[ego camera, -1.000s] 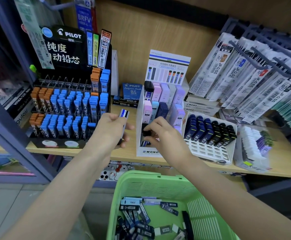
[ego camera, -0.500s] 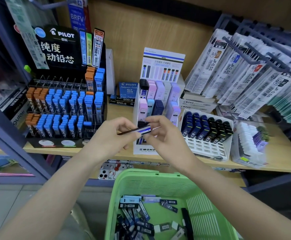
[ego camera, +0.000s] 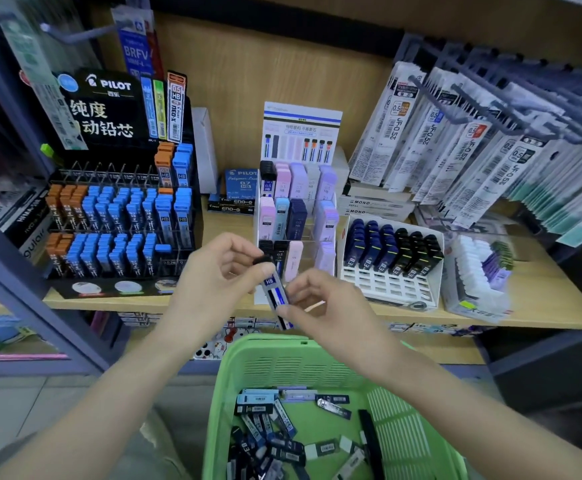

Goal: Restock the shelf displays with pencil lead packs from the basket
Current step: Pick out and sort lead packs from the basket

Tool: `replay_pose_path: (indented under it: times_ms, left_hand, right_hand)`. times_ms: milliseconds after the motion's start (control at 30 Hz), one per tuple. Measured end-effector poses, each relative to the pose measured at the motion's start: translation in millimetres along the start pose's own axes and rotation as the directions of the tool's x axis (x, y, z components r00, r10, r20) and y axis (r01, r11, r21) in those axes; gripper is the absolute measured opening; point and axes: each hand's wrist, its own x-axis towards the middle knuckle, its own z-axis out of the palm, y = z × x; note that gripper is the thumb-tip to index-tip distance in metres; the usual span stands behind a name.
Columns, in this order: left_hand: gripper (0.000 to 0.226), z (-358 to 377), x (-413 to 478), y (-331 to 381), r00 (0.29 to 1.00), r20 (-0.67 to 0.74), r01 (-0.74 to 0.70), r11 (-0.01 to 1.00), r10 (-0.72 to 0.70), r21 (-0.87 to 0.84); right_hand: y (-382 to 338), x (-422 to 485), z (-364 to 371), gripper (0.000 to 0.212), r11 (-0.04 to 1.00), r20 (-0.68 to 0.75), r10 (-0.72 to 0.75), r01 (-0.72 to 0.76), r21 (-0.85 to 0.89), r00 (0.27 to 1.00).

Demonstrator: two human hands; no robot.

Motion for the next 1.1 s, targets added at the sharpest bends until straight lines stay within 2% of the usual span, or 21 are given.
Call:
replay_pose_path:
  times_ms: [100,167,233,300,433,533,633,733,867,1100]
  left_hand:
    - [0.016,11.3,-14.1,1.6,0.996,0.038,-0.077,0.997,0.077,0.003]
    - [0.013,16.7,-20.8,0.2,0.990,0.050,-0.137,0.990,0.135,0.025]
    - [0.010,16.2,-22.6,-9.1,0.985,0.042,-0.170,0.979,0.166,0.115]
    - [0.011,9.5,-19.8,-26.8,0.985,0.069,-0.174,0.945,0.161,0.277]
    - [0.025,-5.3,-12.3,-71.3,0.978,0.179,-0.200,0.743,0.109,0.639]
    - [0.036,-11.4,-9.6,-95.1,0.971,0.230,-0.218,0.608,0.059,0.764]
    - [0.038,-13.7,-7.5,-110.8,0.965,0.243,-0.255,0.568,0.099,0.782]
    - [0.037,-14.4,-5.6,-121.3,0.961,0.228,-0.278,0.542,0.159,0.793]
    - [0.040,-15.1,-5.7,-129.5,0.943,0.225,-0.324,0.520,0.246,0.790]
    - [0.044,-14.2,-8.8,-131.6,0.946,0.205,-0.310,0.505,0.253,0.806]
  right_hand:
    - [-6.2,-8.2,-0.6,0.028,0.997,-0.077,-0.067,0.064,-0.040,0.995]
    - [-8.7,-11.7,-2.7,0.032,0.991,-0.072,-0.099,0.092,-0.095,0.993]
    - [-7.7,-12.3,-6.3,0.034,0.984,-0.074,-0.124,0.114,-0.138,0.989]
    - [-4.7,-8.1,-11.3,0.029,0.985,-0.126,-0.139,0.124,-0.119,0.982]
    - [4.4,11.5,-15.4,0.026,0.988,-0.283,-0.156,0.144,-0.063,0.946]
    - [11.5,29.8,-7.7,0.021,0.988,-0.313,-0.141,0.152,0.011,0.939]
    - [17.3,43.1,2.7,0.019,0.984,-0.278,-0.154,0.172,0.041,0.948]
    - [22.3,53.9,10.9,0.023,0.981,-0.241,-0.191,0.183,-0.057,0.952]
    - [30.3,66.2,17.2,0.018,0.964,-0.148,-0.221,0.193,-0.180,0.964]
    - [27.8,74.3,19.0,0.019,0.966,-0.221,-0.208,0.165,-0.200,0.953]
